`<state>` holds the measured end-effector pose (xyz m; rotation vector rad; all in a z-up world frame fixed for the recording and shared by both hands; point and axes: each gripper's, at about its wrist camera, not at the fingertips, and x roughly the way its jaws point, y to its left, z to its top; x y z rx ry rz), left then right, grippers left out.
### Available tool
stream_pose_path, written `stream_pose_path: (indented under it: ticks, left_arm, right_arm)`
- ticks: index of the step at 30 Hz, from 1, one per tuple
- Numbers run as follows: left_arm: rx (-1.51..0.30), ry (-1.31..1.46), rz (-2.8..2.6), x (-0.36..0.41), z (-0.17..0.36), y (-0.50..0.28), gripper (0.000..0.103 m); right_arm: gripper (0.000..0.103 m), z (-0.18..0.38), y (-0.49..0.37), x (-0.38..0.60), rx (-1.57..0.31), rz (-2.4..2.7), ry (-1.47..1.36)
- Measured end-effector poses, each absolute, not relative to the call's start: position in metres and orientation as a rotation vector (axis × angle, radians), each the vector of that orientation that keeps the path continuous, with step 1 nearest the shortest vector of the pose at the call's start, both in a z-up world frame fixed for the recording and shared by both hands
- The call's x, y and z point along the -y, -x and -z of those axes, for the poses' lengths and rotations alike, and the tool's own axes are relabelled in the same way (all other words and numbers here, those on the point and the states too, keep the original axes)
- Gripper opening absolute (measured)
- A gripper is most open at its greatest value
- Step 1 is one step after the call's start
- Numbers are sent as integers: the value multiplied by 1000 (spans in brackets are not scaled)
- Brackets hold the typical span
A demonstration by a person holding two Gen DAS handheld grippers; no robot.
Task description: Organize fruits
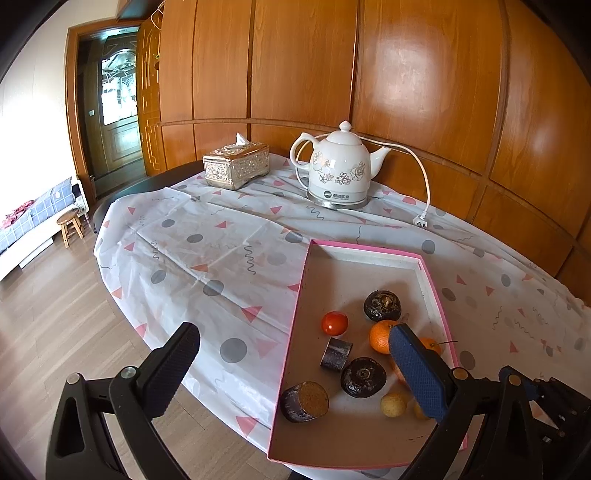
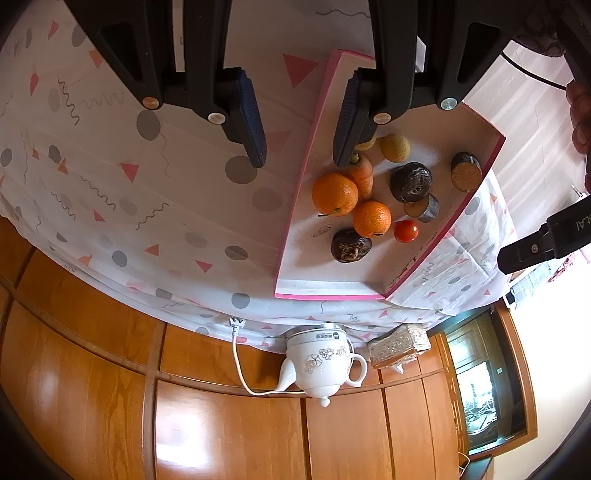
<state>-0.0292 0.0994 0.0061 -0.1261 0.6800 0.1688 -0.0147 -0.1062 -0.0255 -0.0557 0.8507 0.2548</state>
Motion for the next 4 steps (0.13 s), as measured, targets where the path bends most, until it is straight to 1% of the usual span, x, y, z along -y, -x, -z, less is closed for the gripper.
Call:
stream_pose_path:
  ticks: [4]
  left_arm:
    - [-690, 132, -160, -99, -6, 28, 103]
  right_arm:
    - [38, 26, 14, 114, -854, -239, 40]
